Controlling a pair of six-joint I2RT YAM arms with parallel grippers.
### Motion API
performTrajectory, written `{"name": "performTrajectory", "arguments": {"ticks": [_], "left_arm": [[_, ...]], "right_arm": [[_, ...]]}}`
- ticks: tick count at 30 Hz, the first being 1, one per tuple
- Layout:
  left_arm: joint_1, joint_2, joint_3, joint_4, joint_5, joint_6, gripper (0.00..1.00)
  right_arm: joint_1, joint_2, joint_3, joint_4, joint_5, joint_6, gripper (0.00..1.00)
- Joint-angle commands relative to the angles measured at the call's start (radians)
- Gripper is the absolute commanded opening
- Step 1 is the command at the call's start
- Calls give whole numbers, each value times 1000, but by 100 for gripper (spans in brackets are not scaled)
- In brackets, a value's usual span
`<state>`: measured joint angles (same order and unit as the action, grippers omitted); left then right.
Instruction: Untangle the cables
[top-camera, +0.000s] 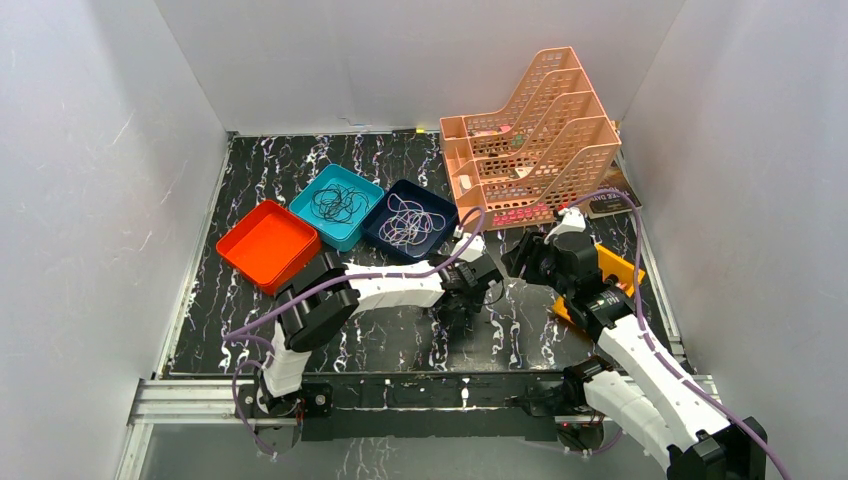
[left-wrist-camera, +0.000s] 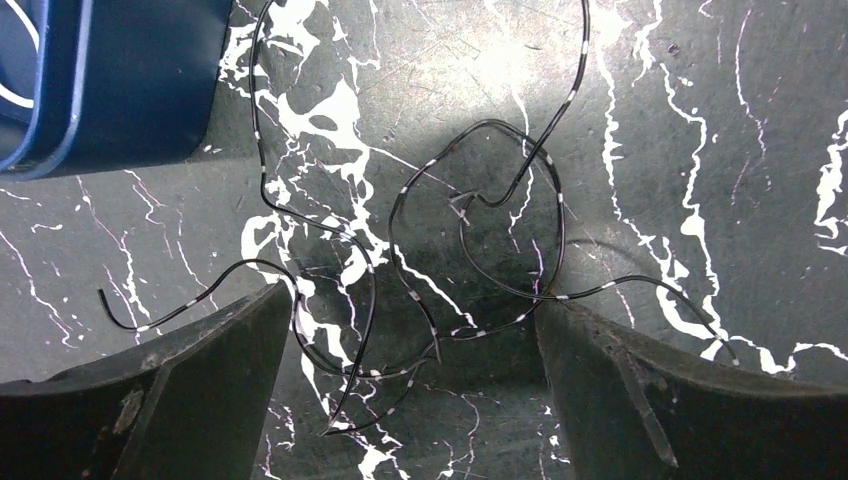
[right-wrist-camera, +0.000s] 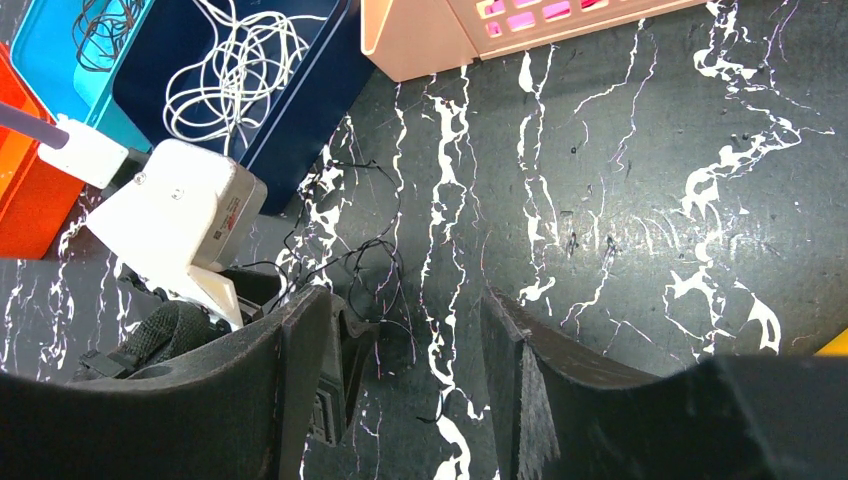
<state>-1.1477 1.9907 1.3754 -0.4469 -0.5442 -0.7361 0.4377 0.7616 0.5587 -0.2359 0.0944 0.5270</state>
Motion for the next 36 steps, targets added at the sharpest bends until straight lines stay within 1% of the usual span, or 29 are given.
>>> {"name": "performTrajectory", "arguments": {"ticks": [1,7,8,16,23,28,31,36], "left_arm": [[-4,1,16,-23,-52,20,86],[-4,1,1,-17,-78,28,65],[-5,3,1,-15,-79,30,59],[-5,-21,-19,17,-78,55,23],[-4,-65,-52,50,-93,81,0],[-4,-140,-84,88,-71,126,0],[-3,-218,-120,123,-48,154,0],[-3,-360,-170,136,-35,176,0]], "right_arm": [[-4,-6,-7,28,-2,-4,65],[-4,-1,-9,31,-8,-5,65],[-5,-1,-10,32,-12,-5,65],[-5,7,-11,35,-20,-6,65],[-5,9,-10,39,-25,-5,65],[-5,9,-10,37,-28,-5,65],[-4,8,-9,38,-27,-5,65],[-5,17,-4,46,-20,-11,65]]}}
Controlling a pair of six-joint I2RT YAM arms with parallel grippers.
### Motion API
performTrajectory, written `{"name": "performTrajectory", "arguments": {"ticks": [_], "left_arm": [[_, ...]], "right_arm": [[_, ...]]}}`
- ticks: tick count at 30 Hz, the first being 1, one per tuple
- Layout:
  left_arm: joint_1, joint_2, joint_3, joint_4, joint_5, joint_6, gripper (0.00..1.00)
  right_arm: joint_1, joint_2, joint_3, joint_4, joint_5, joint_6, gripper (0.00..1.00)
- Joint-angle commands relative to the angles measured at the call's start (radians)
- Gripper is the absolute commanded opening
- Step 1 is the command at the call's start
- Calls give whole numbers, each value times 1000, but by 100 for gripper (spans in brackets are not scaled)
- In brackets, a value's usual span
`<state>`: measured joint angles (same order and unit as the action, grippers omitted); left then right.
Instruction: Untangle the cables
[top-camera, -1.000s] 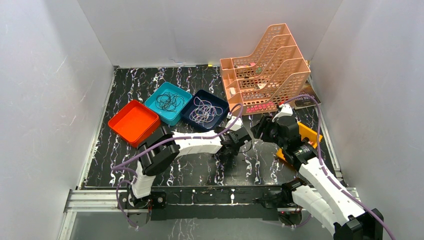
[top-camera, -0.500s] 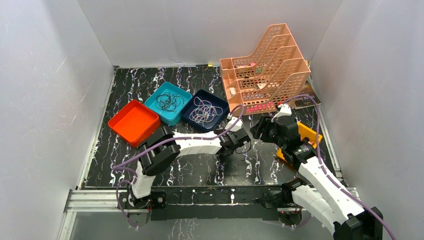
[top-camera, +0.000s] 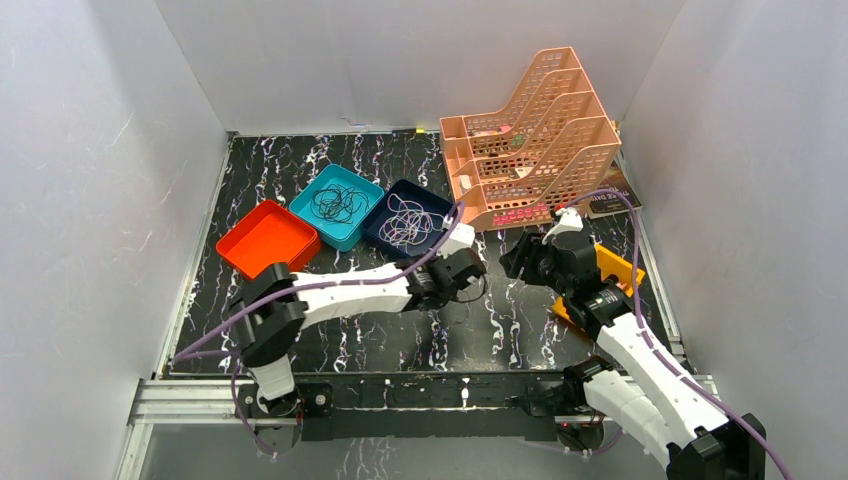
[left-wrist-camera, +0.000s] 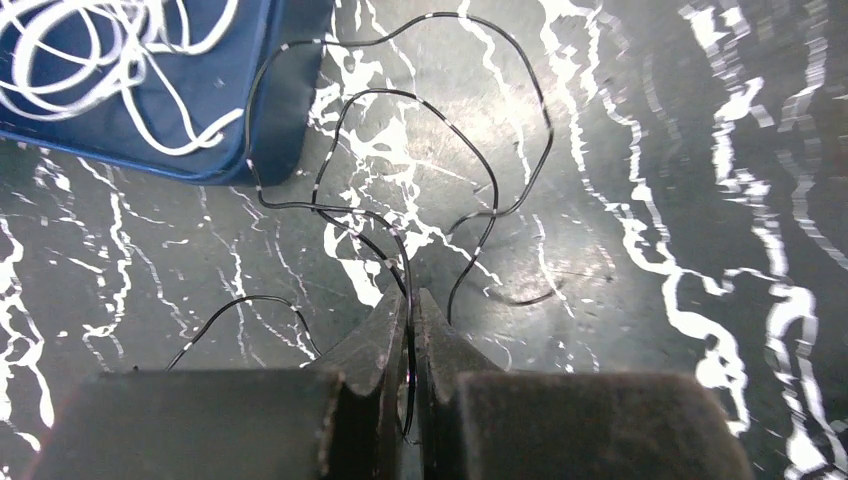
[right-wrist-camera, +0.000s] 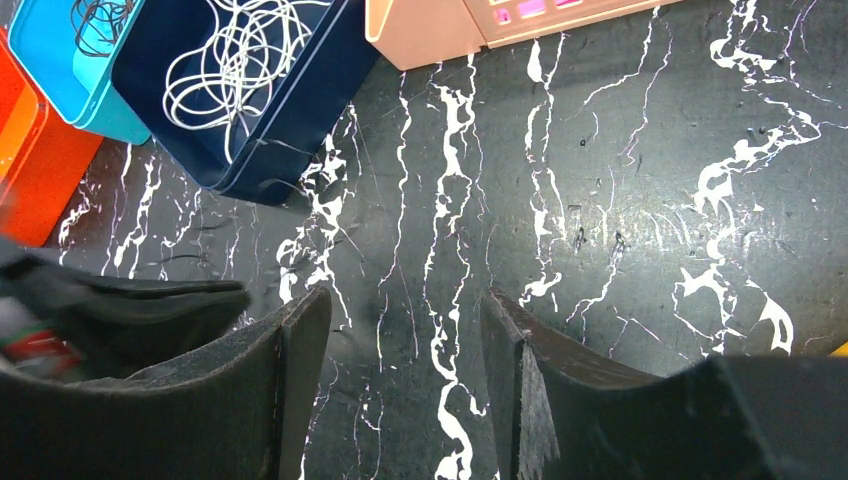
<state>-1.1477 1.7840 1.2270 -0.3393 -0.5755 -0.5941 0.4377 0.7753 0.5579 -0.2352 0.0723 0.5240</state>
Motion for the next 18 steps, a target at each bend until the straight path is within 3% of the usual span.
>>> {"name": "performTrajectory", "arguments": {"ticks": [1,11,18], "left_arm": [[-3,-182,-32,27,-6,36,0],[25,-449,-91,-40,-66,44,0],[199,-609,-104,-134,-57,88,0]], "right_arm": [[-4,6,-2,47,6,-10,65],[-4,27,4,67,-9,-13,65],[-4,41,0,83,-31,-9,65]]}}
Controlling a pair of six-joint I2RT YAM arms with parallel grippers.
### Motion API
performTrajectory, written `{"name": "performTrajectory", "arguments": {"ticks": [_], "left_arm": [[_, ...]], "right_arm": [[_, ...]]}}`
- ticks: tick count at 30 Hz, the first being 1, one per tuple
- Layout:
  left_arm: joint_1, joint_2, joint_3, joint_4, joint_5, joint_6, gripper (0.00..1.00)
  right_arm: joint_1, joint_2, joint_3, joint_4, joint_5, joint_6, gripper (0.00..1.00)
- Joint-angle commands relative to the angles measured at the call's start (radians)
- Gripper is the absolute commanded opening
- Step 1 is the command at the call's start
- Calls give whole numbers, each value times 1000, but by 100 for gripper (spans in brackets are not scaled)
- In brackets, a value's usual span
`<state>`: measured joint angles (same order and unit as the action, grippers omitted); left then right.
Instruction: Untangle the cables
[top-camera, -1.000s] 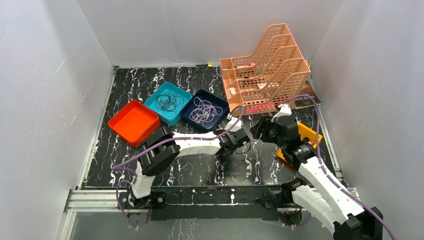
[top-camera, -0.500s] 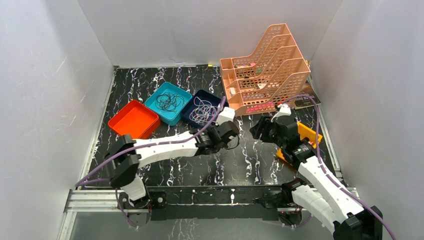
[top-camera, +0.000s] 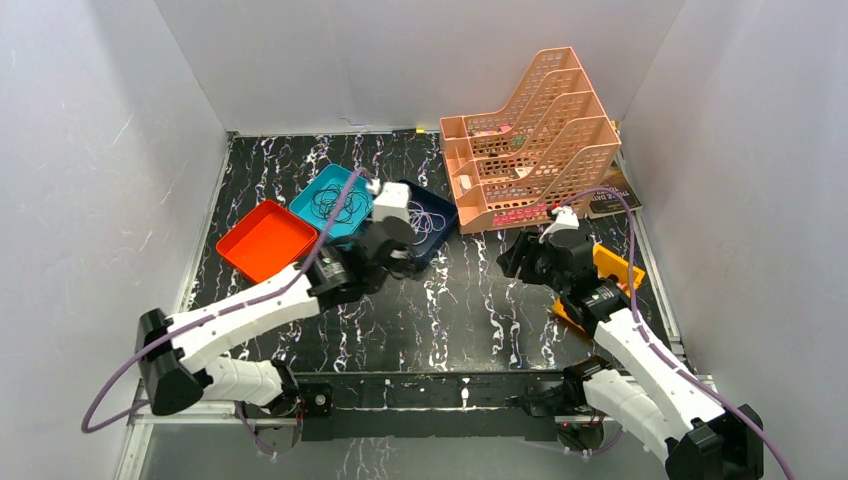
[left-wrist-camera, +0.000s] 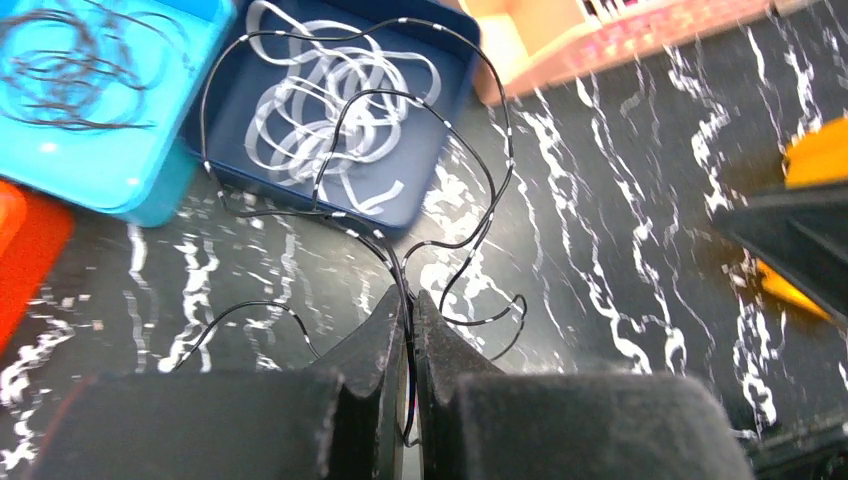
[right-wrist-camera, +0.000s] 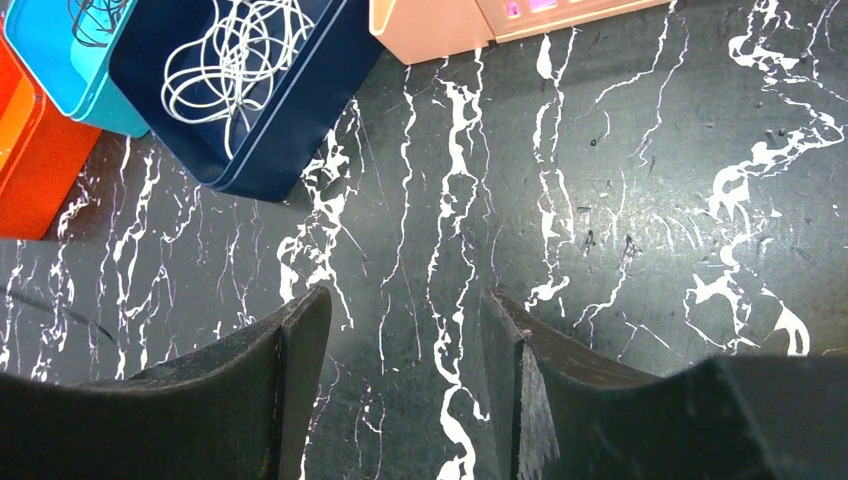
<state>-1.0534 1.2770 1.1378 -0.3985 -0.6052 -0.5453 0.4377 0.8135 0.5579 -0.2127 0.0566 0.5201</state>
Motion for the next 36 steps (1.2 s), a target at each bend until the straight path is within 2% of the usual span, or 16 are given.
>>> {"name": "performTrajectory", "arguments": {"ticks": [1,6,12,21,28,36], "left_arm": [[145,-128,-18,-84,-19,49,0],[324,-206,-13,-120,20,133,0],[532,-229,-5,-152,34,241,0],[899,-179,-44,-108,129,263,0],[1015,-65,-37,-75,18,300,0],[1093,41,-68,70,5,292,0]], "right_arm": [[-4,4,2,61,-17,-7,65],[-4,4,-1,59,-13,-11,65],[-4,10,-4,63,-26,-9,65],[-5,19,6,59,-50,-21,65],[-4,9,-4,52,-49,-25,65],[-4,12,-6,60,-56,-23,65]]}}
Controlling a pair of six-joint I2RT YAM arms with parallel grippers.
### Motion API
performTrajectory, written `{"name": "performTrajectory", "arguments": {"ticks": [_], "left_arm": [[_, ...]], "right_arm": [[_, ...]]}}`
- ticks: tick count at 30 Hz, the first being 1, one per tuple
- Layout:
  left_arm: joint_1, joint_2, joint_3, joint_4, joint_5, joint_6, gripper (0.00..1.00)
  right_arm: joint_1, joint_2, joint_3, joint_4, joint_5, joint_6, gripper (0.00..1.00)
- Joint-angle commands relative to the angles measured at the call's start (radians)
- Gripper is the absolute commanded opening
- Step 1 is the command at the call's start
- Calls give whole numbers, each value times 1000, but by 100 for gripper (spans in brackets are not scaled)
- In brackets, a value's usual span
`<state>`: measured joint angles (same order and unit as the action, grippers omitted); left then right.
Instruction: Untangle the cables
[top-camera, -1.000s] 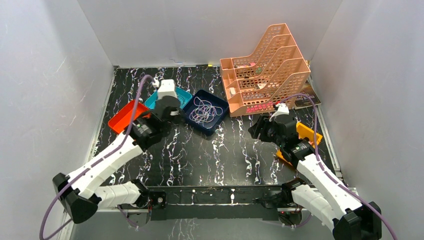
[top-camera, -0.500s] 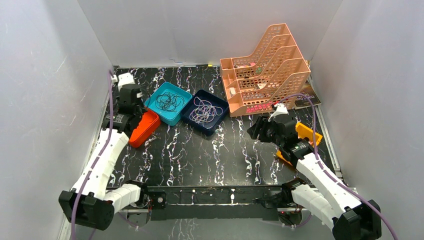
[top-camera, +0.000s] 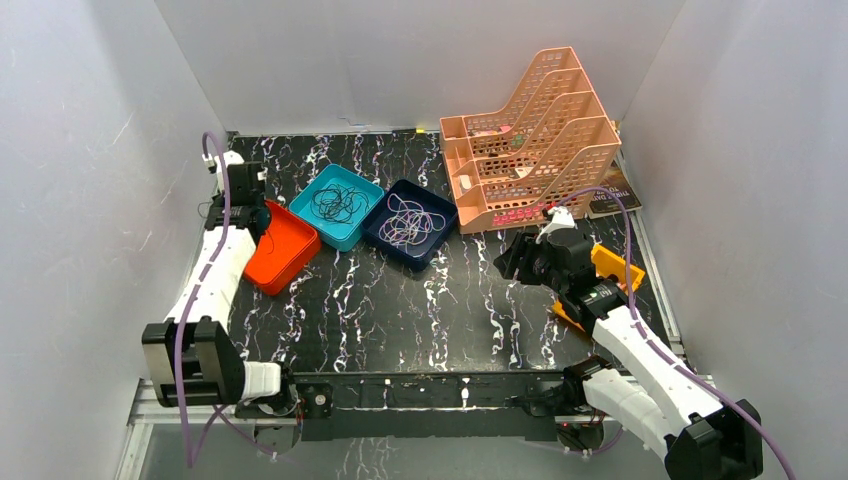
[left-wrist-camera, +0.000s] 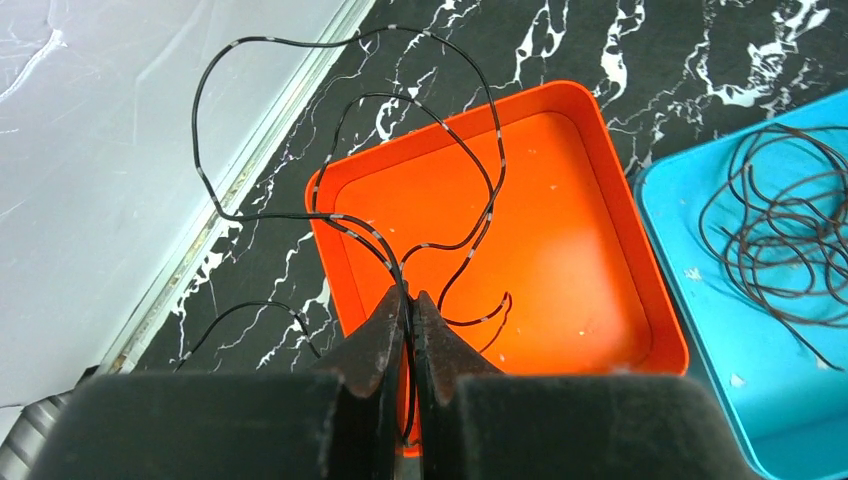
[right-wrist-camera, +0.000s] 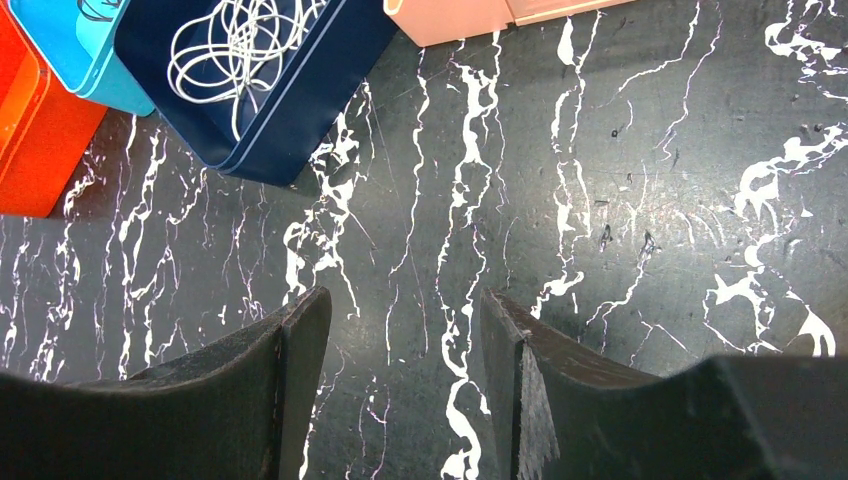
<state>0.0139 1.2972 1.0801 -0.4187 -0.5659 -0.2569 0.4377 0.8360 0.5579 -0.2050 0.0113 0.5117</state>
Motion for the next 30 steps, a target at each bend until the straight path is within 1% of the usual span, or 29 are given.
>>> {"name": "performTrajectory", "arguments": {"ticks": [1,5,9,14,18,22,30], "left_arm": [[32,38,-11,104,-20,-2,0],[47,135,-13,155,7,-32,0],[50,205,-23,223,88,-69,0],[53,262,-19,252,171,-119,0],[54,238,-42,300,256,-141,0],[59,205,-80,316,310,-187,0],[72,138,-183,342,354,-279,0]], "right_arm": [[-4,-11,-6,52,-10,-16,65],[-5,-14,-6,49,-8,-17,65],[-4,-21,-10,46,-6,-18,65],[-5,-33,-13,42,1,-18,65],[-5,-37,-15,39,9,-20,65],[-4,-33,-18,44,9,-21,65],[-4,-23,-22,55,-3,-20,65]]}}
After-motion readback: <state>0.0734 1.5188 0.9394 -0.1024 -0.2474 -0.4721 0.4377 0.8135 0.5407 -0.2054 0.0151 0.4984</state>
